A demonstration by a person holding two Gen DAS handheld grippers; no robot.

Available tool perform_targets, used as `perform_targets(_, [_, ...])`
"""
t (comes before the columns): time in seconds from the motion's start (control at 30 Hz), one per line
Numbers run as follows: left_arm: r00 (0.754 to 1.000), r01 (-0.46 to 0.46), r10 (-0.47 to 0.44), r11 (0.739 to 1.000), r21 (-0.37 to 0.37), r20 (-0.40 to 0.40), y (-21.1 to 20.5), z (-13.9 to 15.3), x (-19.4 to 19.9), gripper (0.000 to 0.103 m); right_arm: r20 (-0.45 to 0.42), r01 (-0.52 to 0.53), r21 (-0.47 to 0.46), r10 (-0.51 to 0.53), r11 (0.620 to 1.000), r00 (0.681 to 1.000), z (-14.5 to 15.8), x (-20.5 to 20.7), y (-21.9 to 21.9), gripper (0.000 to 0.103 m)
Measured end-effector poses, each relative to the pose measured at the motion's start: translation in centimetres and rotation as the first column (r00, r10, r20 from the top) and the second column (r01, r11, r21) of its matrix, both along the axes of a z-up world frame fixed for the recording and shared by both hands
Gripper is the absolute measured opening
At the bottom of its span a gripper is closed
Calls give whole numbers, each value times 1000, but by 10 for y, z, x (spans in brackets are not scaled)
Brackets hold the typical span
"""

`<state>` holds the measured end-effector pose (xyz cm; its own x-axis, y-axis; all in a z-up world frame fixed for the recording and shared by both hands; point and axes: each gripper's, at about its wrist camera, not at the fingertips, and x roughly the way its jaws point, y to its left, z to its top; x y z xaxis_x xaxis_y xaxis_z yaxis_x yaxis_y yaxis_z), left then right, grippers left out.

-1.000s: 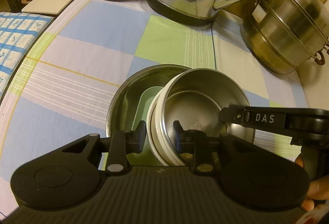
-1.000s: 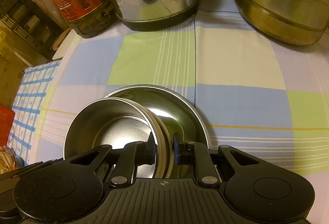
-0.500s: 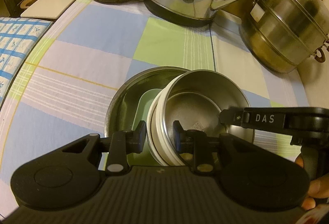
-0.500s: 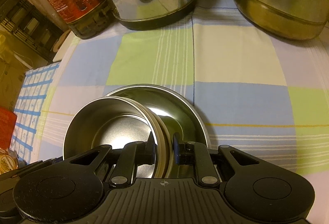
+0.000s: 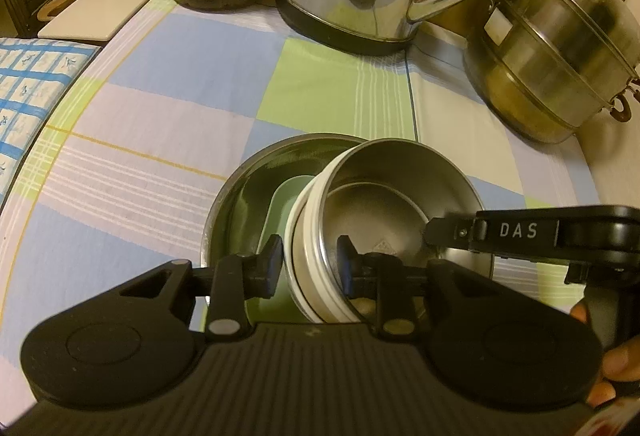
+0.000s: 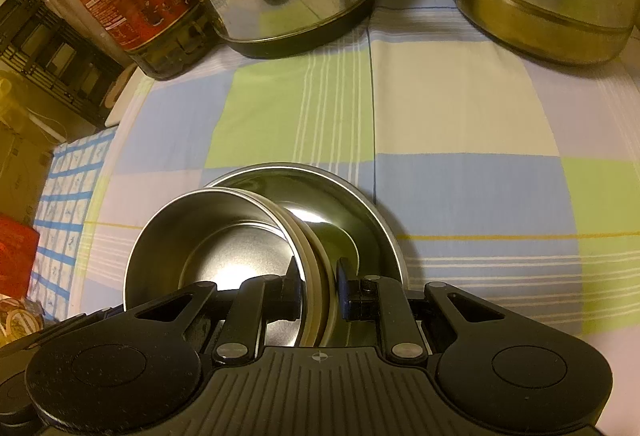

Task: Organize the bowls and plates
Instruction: 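Hold the bowl stack above the green plate and align it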

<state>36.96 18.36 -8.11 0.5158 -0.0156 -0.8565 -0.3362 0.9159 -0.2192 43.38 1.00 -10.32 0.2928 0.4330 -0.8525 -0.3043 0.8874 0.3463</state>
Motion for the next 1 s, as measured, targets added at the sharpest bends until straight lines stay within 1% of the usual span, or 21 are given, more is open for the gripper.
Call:
perform_targets(0.17, [1000,-4,4,1000,-27,-2,3,-1,1,26,-18,0,20,0,1000,1000,-2,2,-4,17])
perform_targets(0.27, [1000,-3,3,1000,-30,-5,4,-1,2,26,-24,-3,25,4,1000,1000,-2,4,-5,17])
perform_targets(0.47, [1000,2,-2,1000,-13,-9,4,1,2,27,-26,-19,33,20,999,999,-3,6,-6,18])
perform_targets(0.5, [1000,2,-2,1000,-11,-7,4,2,2,28,-25,-22,39,23,999,999,-3,6,-7,19])
perform_targets(0.57, [1000,4,-4,1000,-5,3,3,6,1,28,-16,-28,51,29,998,999,-1,5,-9,24])
perform_targets(0.63, [1000,8,-8,1000,6,16,3,10,-1,28,-8,-33,69,34,997,999,0,5,-13,34])
perform_targets(0.67, [1000,13,-13,1000,14,26,3,13,-2,28,-5,-33,79,33,996,999,1,5,-15,35])
perform_targets(0.83, [998,42,-44,998,38,52,3,25,-5,27,0,-16,135,16,991,1000,7,2,-29,36])
perform_targets(0.93, [998,53,-55,998,33,43,4,25,-5,26,8,-3,162,2,987,1000,10,-2,-36,36])
perform_targets(1.0, [998,53,-54,998,27,37,5,24,-6,23,7,3,186,-5,983,1000,11,-5,-39,36])
